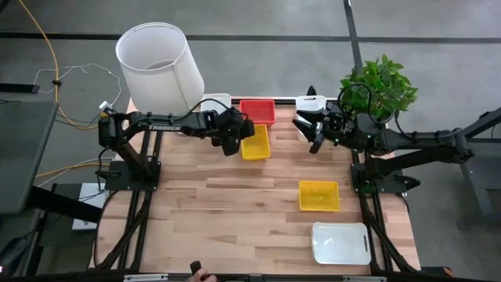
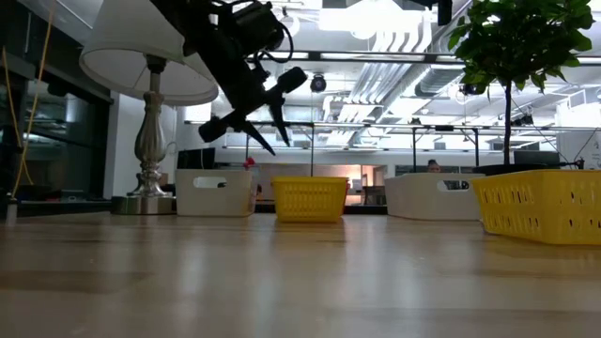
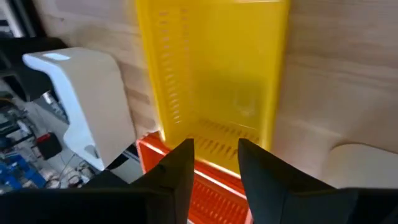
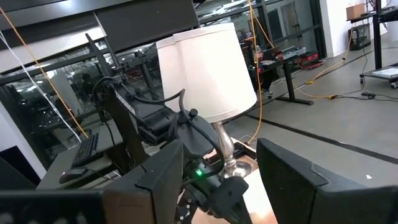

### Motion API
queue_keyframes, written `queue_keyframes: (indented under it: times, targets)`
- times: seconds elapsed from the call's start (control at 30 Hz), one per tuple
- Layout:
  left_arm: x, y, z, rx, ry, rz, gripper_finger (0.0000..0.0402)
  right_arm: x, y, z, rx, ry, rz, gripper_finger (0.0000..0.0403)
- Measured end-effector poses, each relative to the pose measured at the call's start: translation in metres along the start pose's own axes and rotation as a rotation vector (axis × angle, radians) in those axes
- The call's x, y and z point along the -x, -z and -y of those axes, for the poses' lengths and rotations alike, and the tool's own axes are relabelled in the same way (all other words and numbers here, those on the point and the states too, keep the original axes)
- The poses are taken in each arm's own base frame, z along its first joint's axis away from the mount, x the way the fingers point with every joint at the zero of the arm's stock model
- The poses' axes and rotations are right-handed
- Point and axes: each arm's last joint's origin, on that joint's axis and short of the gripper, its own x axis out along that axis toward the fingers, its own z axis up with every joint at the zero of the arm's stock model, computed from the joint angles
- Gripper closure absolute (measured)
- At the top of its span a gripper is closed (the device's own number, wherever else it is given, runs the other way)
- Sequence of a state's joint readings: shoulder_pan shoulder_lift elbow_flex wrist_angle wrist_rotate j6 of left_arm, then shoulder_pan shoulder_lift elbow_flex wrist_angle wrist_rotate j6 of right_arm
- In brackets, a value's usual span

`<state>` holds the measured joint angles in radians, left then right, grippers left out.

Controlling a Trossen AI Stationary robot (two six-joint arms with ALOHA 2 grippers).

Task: Stack baskets by color
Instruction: Stack the bottom yellow bin on the yellow bin

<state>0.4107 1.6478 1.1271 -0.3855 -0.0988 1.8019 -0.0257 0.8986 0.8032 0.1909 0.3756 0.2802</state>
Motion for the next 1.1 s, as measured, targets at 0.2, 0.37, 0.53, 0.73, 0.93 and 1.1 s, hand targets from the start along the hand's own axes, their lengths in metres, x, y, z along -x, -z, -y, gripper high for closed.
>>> queue_keyframes:
  times: [0.2,0.37,0.53,0.73,0.93,1.1]
  targets:
    - [0.003,-0.004,-0.010,0.096,-0.074,-0.104,0.0278,0.000,0.000,0.000,0.000,-0.007,-0.001,0.0210]
    - [0.014,-0.013,-0.029,0.257,-0.253,-0.233,0.0290,0.000,0.000,0.000,0.000,-0.008,-0.001,0.0210]
    - [0.037,-0.027,-0.047,0.416,-0.343,-0.206,0.0326,0.000,0.000,0.000,0.000,-0.009,-0.001,0.0210]
    - [0.082,-0.044,-0.075,0.793,-0.387,-0.068,0.0382,0.000,0.001,0.000,0.003,-0.008,-0.011,0.0210]
    - [0.144,-0.046,-0.083,1.279,-0.232,0.251,0.0399,0.000,0.005,0.001,0.020,-0.003,-0.053,0.0210]
    - [0.188,-0.046,-0.068,1.571,-0.118,0.558,0.0401,0.001,0.013,0.002,0.030,-0.021,-0.139,0.0210]
